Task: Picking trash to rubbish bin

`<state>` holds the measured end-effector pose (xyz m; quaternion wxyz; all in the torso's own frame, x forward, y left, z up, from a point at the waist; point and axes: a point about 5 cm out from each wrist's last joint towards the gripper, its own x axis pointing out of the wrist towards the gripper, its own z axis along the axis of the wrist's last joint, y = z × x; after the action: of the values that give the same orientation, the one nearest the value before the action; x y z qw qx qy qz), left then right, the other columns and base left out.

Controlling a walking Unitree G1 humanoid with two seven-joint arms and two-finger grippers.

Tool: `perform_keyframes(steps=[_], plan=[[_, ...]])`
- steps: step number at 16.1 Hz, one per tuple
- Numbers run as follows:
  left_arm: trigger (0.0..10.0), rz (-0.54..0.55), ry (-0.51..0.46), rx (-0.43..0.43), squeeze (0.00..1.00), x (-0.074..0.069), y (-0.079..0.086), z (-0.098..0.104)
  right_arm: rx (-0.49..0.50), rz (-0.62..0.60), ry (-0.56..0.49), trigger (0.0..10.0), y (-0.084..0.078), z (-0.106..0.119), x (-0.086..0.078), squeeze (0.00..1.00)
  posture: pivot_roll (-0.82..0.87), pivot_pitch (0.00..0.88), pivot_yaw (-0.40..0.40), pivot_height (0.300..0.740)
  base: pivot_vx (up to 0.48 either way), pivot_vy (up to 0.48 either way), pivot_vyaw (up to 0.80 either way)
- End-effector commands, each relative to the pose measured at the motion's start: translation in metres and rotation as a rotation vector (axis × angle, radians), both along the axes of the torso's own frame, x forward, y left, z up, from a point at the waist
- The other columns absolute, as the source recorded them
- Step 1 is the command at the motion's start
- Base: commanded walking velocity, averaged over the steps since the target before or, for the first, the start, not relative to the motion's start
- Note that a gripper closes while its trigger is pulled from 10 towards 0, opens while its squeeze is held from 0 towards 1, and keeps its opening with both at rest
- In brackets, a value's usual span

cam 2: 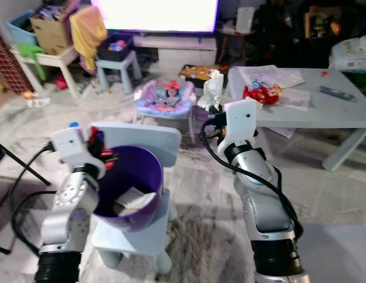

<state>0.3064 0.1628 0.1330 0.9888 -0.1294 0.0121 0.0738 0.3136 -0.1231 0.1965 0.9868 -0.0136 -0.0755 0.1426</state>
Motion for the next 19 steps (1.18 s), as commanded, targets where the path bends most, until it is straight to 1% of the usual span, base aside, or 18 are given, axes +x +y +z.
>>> perform_keyframes(steps=[1, 2, 3, 4, 6, 7, 9, 10, 11, 13, 16, 19], plan=[[0.0, 0.059, 0.069, -0.023, 0.0, -0.004, 0.011, -0.017, -0.003, 0.019, -0.008, 0.0, 0.003, 0.003, -0.001, 0.0, 0.05, 0.088, -0.028, 0.74, 0.0, 0.0, 0.0], [0.0, 0.09, 0.109, -0.046, 0.0, -0.006, 0.016, -0.027, -0.005, 0.017, -0.008, 0.0, 0.003, 0.003, -0.001, 0.0, 0.04, 0.091, -0.033, 0.74, 0.0, 0.0, 0.0], [0.0, 0.11, 0.123, -0.052, 0.0, -0.007, 0.02, -0.03, -0.007, 0.015, -0.007, 0.0, 0.002, 0.003, -0.001, 0.0, 0.04, 0.091, -0.033, 0.74, 0.0, 0.0, 0.0], [0.0, 0.146, 0.159, -0.052, 0.0, -0.009, 0.029, -0.039, -0.01, 0.011, -0.005, 0.0, 0.0, 0.002, -0.001, 0.0, 0.04, 0.091, -0.033, 0.74, 0.0, 0.0, 0.0], [5.7, 0.191, 0.215, -0.066, 0.0, -0.011, 0.042, -0.051, -0.013, 0.007, -0.003, 0.0, -0.002, 0.001, -0.002, 0.0, 0.04, 0.089, -0.031, 0.74, 0.0, 0.0, 0.0], [10.0, 0.191, 0.231, -0.06, 0.0, -0.01, 0.046, -0.055, -0.013, 0.005, -0.002, 0.0, -0.003, 0.001, -0.002, 0.0, 0.03, 0.089, -0.031, 0.74, 0.0, 0.0, 0.0], [10.0, 0.173, 0.228, -0.06, 0.0, -0.007, 0.05, -0.056, -0.015, 0.002, -0.001, 0.0, -0.003, 0.001, -0.002, 0.0, 0.03, 0.089, -0.031, 0.74, 0.0, 0.0, 0.0], [10.0, 0.155, 0.208, -0.061, 0.0, -0.003, 0.05, -0.052, -0.016, 0.001, -0.001, 0.0, -0.004, 0.0, -0.002, 0.0, 0.03, 0.086, -0.032, 0.74, 0.0, 0.0, 0.0], [10.0, 0.14, 0.188, -0.05, 0.0, 0.002, 0.046, -0.047, -0.018, 0.0, -0.002, 0.0, -0.005, 0.0, -0.002, 0.0, 0.03, 0.084, -0.033, 0.74, 0.0, 0.0, 0.0], [10.0, 0.13, 0.182, -0.059, 0.0, 0.003, 0.042, -0.047, -0.018, 0.006, -0.006, 0.0, -0.003, 0.002, -0.002, 0.0, 0.03, 0.083, -0.034, 0.74, 0.0, 0.0, 0.0], [10.0, 0.115, 0.17, -0.064, 0.0, 0.005, 0.04, -0.047, -0.017, 0.011, -0.008, 0.0, -0.002, 0.003, -0.001, 0.0, 0.05, 0.09, -0.033, 0.74, 0.0, 0.0, 0.0], [10.0, 0.105, 0.127, -0.066, 0.0, 0.003, 0.039, -0.042, -0.029, 0.035, 0.001, 0.0, 0.0, 0.001, -0.002, 0.0, 0.06, 0.103, -0.055, 0.74, 0.0, 0.0, 0.0]])
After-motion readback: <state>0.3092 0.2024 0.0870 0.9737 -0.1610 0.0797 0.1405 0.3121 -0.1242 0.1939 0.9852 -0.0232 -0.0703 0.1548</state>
